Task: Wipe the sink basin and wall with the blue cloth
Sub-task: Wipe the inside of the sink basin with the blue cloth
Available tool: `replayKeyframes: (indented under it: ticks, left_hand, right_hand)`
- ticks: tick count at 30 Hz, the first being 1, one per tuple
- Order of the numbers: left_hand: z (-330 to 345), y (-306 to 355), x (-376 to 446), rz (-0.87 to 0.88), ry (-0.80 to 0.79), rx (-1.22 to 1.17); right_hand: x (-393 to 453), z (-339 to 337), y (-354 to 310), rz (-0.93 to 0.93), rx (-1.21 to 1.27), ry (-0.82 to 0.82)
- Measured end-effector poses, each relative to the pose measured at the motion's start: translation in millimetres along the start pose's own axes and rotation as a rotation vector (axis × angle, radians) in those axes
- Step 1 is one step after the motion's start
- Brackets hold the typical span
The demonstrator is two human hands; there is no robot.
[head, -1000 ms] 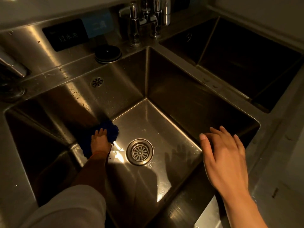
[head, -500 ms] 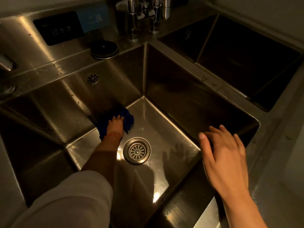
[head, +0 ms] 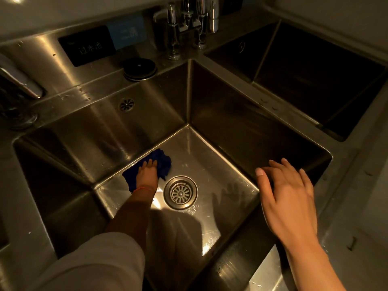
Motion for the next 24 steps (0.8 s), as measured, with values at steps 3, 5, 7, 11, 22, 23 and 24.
replayKeyframes:
  ticks: [3, 5, 7, 11, 22, 23, 24]
  left_hand:
    - [0, -1, -5, 0.001, -0.007, -0.004]
    - [2, 0, -10, -0.002, -0.008, 0.0]
    - [4, -1, -18, -0.001, 0.004, 0.018]
    - [9, -2, -29, 0.003, 0.019, 0.008]
    - [11, -5, -52, -0.039, -0.04, -0.049]
    - [11, -4, -54, -0.044, -0.044, -0.05]
    - [11, -4, -57, -0.047, -0.045, -0.047]
  right_hand:
    - [-1, -1, -1, -0.002, 0.004, 0.002]
    - [0, -1, -1, -0.002, 0.008, 0.007]
    - [0, -2, -1, -0.004, 0.008, 0.013]
    - [-2, -3, -1, -0.027, 0.011, 0.044]
    - [-13, -10, -6, -0.076, -0.026, 0.077]
    - [-14, -11, -7, -0.073, -0.021, 0.075]
    - [-16, -11, -8, -0.068, -0.014, 0.072]
Point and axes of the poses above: each hand's wrist, its own x-axis towards the middle knuckle, its own z-axis out of the palm, y = z × x, the point moved 3 cm from there along x, towards the middle knuckle, and after that the axes turned 1 degree about x, right-handed, at the moved point
